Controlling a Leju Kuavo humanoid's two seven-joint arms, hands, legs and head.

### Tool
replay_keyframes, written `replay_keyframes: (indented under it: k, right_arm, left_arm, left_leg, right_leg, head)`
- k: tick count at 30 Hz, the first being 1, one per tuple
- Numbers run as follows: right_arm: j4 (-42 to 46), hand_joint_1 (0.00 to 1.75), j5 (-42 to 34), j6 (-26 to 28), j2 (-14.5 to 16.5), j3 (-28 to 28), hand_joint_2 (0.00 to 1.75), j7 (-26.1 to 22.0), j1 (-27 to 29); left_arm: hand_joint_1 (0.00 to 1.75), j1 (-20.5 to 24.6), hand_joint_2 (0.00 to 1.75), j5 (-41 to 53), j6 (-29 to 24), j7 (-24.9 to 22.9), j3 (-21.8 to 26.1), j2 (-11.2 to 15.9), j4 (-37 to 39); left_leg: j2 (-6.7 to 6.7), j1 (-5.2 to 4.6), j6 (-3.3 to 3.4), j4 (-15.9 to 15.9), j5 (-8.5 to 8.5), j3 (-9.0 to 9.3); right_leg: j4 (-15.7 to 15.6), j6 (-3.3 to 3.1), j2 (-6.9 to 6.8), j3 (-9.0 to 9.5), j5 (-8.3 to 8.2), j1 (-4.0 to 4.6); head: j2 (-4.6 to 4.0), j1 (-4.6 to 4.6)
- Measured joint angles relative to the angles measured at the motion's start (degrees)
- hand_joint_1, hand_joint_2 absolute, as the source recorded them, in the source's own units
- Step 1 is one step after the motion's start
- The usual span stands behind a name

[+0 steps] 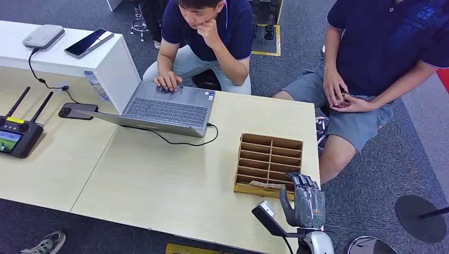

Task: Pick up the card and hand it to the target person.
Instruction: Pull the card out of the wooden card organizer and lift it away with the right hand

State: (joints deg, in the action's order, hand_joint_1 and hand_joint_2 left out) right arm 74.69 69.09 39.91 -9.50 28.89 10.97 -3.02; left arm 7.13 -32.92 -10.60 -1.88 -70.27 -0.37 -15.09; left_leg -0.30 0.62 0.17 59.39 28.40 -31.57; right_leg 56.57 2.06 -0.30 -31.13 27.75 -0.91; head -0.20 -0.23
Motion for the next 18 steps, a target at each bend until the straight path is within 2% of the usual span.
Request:
replay_keyframes:
  k: [18]
  right_arm:
    - [-3.51, 1.03, -0.02, 0.0, 2.41, -0.39, 1.75, -2.55, -0.12]
  left_arm:
    - [0.0, 0.01, 0.0, 0.02, -0.01, 0.17, 0.0, 0.0, 0.0]
  left_leg:
    - [0.0, 0.0, 0.0, 0.0, 0.0, 0.0]
  right_leg:
    - [0.0, 0.0, 0.0, 0.0, 0.0, 0.0]
  head:
    - [0.0, -0.01]
